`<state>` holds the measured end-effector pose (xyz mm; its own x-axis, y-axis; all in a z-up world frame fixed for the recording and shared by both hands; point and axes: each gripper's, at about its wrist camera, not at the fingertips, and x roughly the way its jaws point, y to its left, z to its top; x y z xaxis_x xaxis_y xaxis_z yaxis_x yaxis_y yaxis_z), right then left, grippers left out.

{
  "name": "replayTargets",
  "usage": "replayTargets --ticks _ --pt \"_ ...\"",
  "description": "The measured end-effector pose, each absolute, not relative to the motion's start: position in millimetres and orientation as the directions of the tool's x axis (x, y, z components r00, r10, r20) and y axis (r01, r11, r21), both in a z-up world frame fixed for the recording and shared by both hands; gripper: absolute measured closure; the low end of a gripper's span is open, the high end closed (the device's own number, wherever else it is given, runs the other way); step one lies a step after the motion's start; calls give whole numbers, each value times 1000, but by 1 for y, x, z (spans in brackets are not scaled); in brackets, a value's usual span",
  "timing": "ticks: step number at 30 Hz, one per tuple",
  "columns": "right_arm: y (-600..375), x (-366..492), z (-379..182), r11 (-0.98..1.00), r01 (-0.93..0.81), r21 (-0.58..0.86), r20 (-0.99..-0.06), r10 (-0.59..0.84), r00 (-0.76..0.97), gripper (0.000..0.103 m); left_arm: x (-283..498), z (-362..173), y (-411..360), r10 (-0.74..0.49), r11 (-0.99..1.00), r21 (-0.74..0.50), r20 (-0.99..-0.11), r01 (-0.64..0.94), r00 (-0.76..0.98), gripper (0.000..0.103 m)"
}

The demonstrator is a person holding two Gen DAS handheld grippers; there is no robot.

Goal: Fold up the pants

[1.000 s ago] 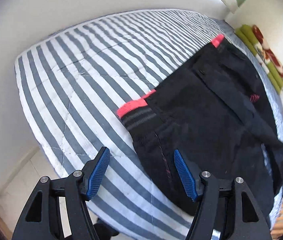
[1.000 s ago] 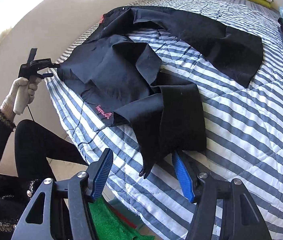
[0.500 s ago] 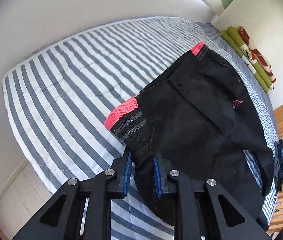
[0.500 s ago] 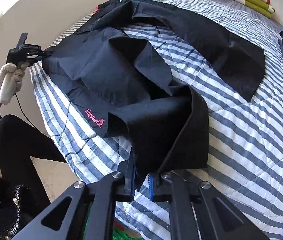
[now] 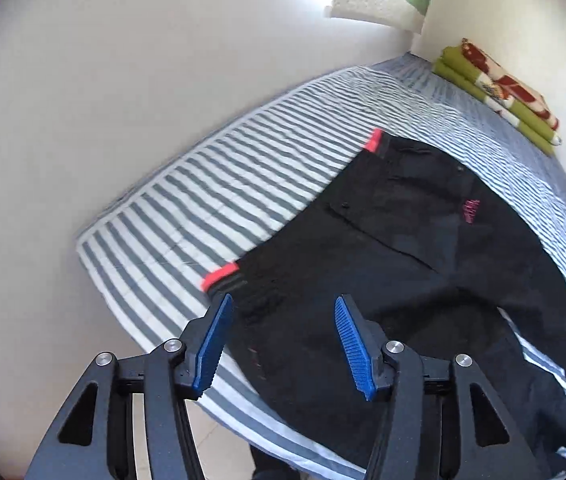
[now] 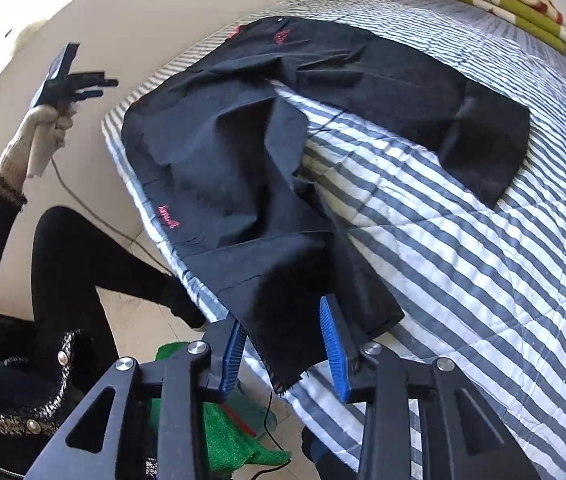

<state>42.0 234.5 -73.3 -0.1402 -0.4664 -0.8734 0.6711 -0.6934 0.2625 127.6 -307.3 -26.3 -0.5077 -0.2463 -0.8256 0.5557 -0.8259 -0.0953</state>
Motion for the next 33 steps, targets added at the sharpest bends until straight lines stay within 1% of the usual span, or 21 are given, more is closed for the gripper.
replayTargets --ticks 3,5,6,8,10,11,13,16,18,20,23,25,26,27,28,31,33 --pt "254 14 -65 -732 588 344 -826 -534 -182 66 109 -18 -256 -135 -900 -138 -814 413 -565 46" --pt "268 -7 -63 -757 528 385 -802 -557 -213 65 98 -17 -215 -43 -942 -162 -809 292 -586 46" --pt "275 -19 -63 -769 494 405 -795 -563 -226 65 91 -18 -193 9 -958 -176 -810 228 -587 46" --pt "287 -35 -66 -809 432 398 -805 -534 -259 65 79 -24 -148 99 -973 -200 -814 116 -572 46" --pt "300 -42 -70 -795 399 458 -782 -573 -245 65 70 -33 -104 168 -978 -206 -827 12 -537 46" --pt "305 -42 -71 -786 384 484 -770 -591 -239 65 68 -37 -84 194 -977 -210 -832 -28 -520 46" --pt "309 -42 -73 -795 379 473 -773 -581 -255 64 64 -47 -48 236 -972 -211 -844 -108 -481 46" --pt "301 -42 -83 -823 399 404 -815 -522 -251 63 65 -53 -12 223 -973 -163 -856 -166 -466 46" --pt "292 -47 -95 -852 393 347 -853 -461 -245 62 64 -53 -1 218 -974 -161 -857 -159 -467 46" --pt "284 -55 -106 -880 374 294 -881 -401 -252 61 62 -54 -9 205 -978 -165 -856 -126 -475 46" --pt "267 -62 -125 -875 387 291 -896 -391 -212 61 59 -54 -32 177 -983 -177 -854 -46 -490 46" --pt "253 -59 -134 -878 415 239 -910 -352 -220 62 57 -50 -53 148 -984 -176 -854 9 -499 46" --pt "247 -54 -133 -873 443 206 -905 -342 -253 68 57 -49 -66 130 -985 -170 -853 33 -505 46" --pt "241 -49 -133 -850 478 220 -900 -366 -236 96 59 -47 -77 114 -985 -165 -853 57 -509 46" --pt "239 -46 -133 -832 489 262 -894 -400 -203 97 59 -45 -87 100 -983 -164 -852 81 -514 46" --pt "245 -38 -123 -843 499 202 -900 -361 -246 97 58 -38 -123 59 -976 -159 -849 148 -525 46" --pt "255 -37 -121 -848 487 210 -911 -350 -217 96 54 -34 -153 28 -971 -149 -845 185 -533 46"
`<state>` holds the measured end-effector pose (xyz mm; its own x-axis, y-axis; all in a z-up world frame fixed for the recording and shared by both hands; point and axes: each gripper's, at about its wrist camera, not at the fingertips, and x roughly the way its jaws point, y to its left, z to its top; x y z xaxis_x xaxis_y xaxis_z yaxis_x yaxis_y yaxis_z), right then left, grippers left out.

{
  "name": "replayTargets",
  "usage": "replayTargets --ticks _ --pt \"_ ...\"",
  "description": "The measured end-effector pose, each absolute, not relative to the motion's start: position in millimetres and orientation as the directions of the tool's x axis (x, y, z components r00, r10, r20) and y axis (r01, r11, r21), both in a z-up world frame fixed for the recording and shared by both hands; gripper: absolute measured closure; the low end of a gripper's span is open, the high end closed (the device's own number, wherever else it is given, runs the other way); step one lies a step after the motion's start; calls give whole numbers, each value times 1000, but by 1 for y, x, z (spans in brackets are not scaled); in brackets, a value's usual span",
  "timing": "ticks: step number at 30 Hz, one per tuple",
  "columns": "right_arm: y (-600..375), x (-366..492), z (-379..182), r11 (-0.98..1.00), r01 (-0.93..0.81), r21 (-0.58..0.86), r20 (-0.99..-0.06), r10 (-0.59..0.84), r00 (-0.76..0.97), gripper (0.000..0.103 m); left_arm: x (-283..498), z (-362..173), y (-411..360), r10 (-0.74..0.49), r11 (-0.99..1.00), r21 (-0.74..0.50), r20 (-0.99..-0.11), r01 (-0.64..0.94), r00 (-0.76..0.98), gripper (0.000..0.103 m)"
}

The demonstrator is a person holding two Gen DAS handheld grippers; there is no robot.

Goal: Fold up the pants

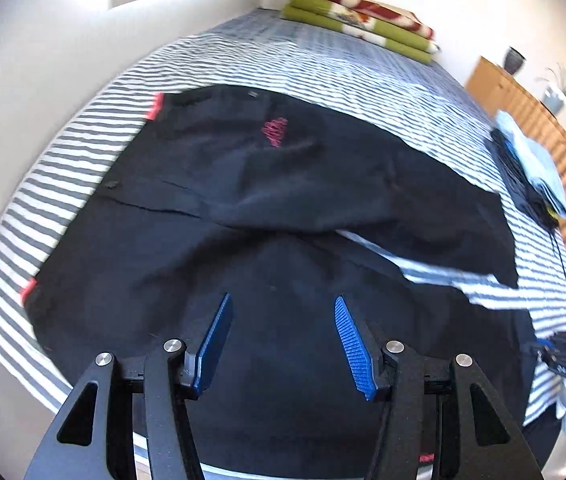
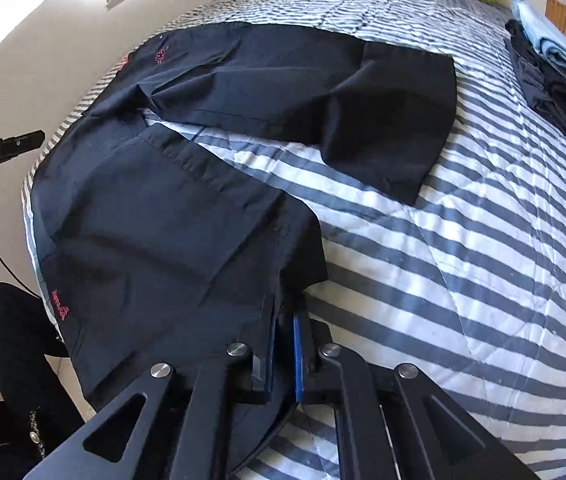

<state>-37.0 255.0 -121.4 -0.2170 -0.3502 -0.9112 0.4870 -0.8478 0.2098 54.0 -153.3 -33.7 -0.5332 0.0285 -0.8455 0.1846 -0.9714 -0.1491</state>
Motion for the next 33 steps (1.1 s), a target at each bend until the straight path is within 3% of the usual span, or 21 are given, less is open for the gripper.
replayTargets --ticks 2,6,9,19,25,29,33 --pt "263 -37 -115 -830 507 234 -912 -368 -183 91 51 -27 -173 12 -964 -154 -839 216 -544 46" --pt "285 -59 -84 -861 457 224 -874 -385 -297 49 42 -18 -207 -2 -951 -172 -829 259 -559 46" --pt "299 -93 -74 -891 375 256 -854 -390 -344 49 42 -20 -231 -19 -939 -176 -832 297 -554 46" --pt "295 -154 -86 -948 271 165 -869 -270 -414 49 45 -36 -285 -23 -895 -210 -859 392 -512 46" --pt "301 -219 -96 -952 157 261 -862 -304 -405 47 -28 -21 -287 -9 -910 -214 -846 355 -534 37" --pt "292 -251 -100 -948 170 269 -861 -316 -398 45 -95 -20 -285 65 -901 -279 -844 332 -533 27" --pt "285 -277 -104 -940 220 260 -858 -329 -395 40 -163 -26 -278 117 -896 -310 -856 318 -504 25"
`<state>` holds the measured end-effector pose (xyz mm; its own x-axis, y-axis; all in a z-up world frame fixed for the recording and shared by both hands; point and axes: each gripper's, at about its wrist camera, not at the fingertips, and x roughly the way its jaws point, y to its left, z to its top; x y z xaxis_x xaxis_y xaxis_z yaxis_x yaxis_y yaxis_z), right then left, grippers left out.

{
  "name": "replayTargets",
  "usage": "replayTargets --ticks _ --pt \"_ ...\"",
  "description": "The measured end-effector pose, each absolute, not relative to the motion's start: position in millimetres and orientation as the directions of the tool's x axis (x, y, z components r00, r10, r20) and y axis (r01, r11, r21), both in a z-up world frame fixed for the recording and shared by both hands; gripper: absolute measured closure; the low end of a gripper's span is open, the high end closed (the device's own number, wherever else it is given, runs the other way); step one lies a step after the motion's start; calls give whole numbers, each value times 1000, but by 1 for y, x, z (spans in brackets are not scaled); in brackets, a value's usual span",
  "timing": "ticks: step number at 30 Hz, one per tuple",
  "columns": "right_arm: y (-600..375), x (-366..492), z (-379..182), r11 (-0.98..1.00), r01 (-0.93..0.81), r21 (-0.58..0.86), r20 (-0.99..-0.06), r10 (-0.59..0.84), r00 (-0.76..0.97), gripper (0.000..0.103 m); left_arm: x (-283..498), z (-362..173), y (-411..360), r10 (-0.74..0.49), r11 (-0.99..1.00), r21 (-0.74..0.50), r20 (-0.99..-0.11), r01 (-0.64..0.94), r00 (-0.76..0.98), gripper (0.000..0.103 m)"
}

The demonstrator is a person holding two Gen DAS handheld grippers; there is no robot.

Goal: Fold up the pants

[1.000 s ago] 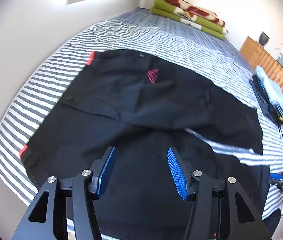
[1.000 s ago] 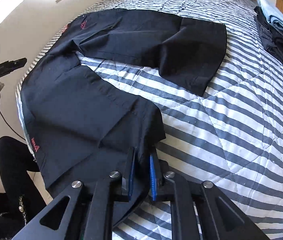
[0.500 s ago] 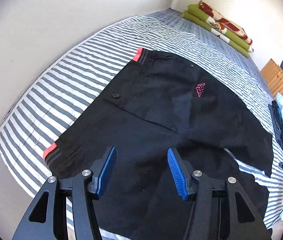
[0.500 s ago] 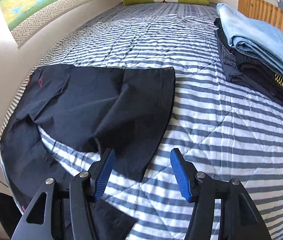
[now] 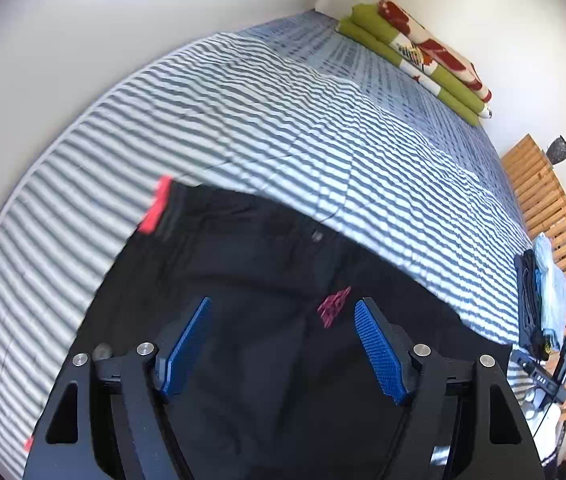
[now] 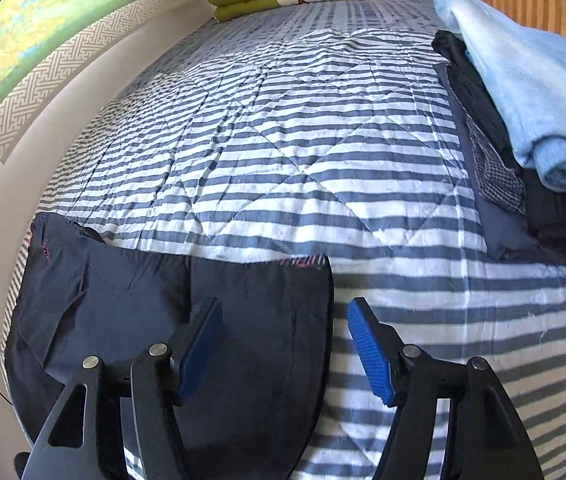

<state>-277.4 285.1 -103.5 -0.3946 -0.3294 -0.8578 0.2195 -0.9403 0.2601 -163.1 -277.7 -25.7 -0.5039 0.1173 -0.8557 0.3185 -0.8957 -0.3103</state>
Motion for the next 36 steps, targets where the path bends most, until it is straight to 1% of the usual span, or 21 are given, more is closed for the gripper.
replayTargets --ticks 2,5,8,11,13,18,20,25,28,29,30,31,32,36 --pt "284 -289 -107 -933 251 259 -855 -342 -391 40 -196 -34 -270 126 -907 -291 -878 305 -462 20" --pt "278 -301 -109 -911 327 252 -851 -370 -373 40 -237 -47 -260 89 -916 -237 -907 323 -412 19" --pt "263 -306 -107 -875 439 206 -853 -380 -358 40 -266 -64 -252 82 -924 -205 -930 322 -358 19" --pt "243 -309 -104 -823 550 140 -860 -376 -343 40 -283 -78 -249 107 -912 -229 -934 341 -341 19" --pt "231 -312 -102 -787 604 125 -861 -388 -329 40 -292 -86 -245 127 -909 -243 -935 339 -331 19" --pt "204 -320 -92 -705 693 148 -847 -453 -279 40 -300 -99 -231 89 -937 -183 -949 298 -302 19" --pt "194 -321 -89 -668 721 182 -838 -489 -242 40 -300 -99 -229 79 -946 -169 -949 279 -305 19" --pt "149 -319 -100 -593 777 209 -837 -520 -172 40 -287 -90 -230 114 -937 -207 -943 281 -312 19" --pt "118 -307 -111 -555 809 192 -842 -517 -155 40 -280 -85 -231 121 -934 -215 -943 286 -311 19" --pt "107 -302 -115 -552 818 162 -853 -495 -166 41 -278 -84 -230 129 -929 -224 -942 293 -311 19" --pt "98 -295 -118 -550 826 118 -865 -466 -187 60 -276 -83 -231 142 -922 -239 -940 303 -310 19" --pt "90 -290 -122 -554 829 73 -879 -428 -208 87 -272 -81 -231 160 -914 -258 -937 311 -309 19" --pt "84 -283 -124 -558 829 50 -891 -400 -215 93 -272 -81 -229 174 -908 -274 -936 318 -307 19" --pt "82 -247 -109 -534 845 6 -869 -421 -260 98 -270 -83 -218 186 -901 -278 -941 333 -284 19"
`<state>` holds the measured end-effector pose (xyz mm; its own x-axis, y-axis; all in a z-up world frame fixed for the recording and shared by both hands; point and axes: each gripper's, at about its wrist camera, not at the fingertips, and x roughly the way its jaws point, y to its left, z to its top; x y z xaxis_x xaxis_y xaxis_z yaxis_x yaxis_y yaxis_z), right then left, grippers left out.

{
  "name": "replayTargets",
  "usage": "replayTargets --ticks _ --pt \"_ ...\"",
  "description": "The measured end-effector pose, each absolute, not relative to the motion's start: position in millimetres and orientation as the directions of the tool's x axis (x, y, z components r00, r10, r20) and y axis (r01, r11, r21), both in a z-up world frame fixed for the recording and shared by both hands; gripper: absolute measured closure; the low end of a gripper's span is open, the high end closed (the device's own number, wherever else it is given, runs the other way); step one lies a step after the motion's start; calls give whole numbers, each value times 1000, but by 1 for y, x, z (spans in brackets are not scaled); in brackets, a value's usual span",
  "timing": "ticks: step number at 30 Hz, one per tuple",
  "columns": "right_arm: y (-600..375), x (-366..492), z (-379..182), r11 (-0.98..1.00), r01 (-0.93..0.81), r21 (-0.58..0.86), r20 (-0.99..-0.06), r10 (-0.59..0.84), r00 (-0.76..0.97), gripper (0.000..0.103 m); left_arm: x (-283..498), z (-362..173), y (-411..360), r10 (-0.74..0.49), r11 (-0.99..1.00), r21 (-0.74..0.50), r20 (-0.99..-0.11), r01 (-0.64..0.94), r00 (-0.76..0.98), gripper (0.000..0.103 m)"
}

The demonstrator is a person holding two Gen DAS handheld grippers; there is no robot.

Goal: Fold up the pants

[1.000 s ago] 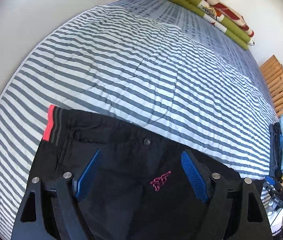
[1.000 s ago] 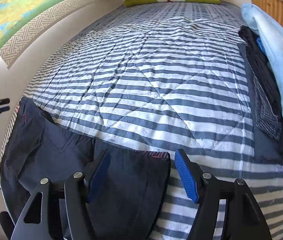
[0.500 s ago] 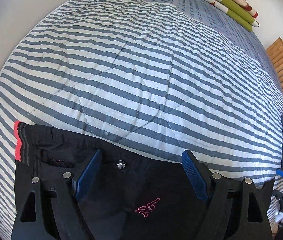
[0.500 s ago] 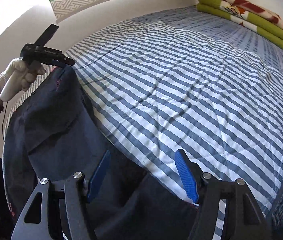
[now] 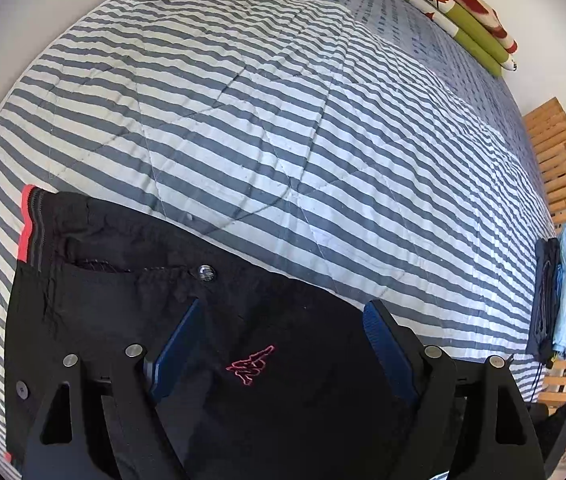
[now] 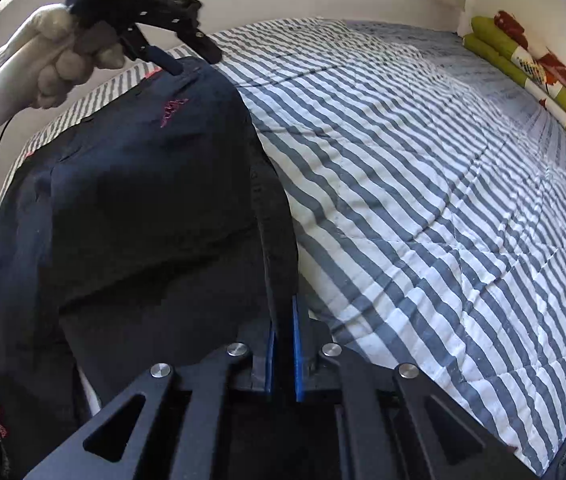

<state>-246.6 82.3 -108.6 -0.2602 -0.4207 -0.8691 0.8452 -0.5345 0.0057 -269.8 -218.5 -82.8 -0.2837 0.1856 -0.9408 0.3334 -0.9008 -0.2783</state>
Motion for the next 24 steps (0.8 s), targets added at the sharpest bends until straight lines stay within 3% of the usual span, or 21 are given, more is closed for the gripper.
replayTargets --ticks 6,7,8,11,16,20,24 --pt "79 -162 -70 -466 873 -147 -797 -467 -383 100 -248 -78 -210 133 -905 -228 -954 359 -269 23" --pt "78 -147 -66 -447 878 -170 -789 -473 -393 100 -241 -76 -212 124 -904 -223 -953 366 -276 39" --pt "75 -133 -64 -428 884 -190 -783 -477 -399 100 -232 -74 -215 106 -904 -209 -955 373 -278 63" --pt "74 -98 -61 -383 890 -246 -780 -468 -416 100 -202 -67 -225 84 -906 -197 -951 375 -298 95" --pt "77 -88 -56 -457 845 -276 -772 -418 -478 100 -134 -42 -245 99 -896 -245 -922 369 -373 99" --pt "80 -71 -32 -514 835 -195 -755 -465 -462 100 -60 -14 -262 120 -878 -308 -883 367 -454 99" --pt "73 -14 -11 -491 843 -218 -728 -494 -475 100 27 -1 -279 128 -853 -359 -847 379 -515 99"
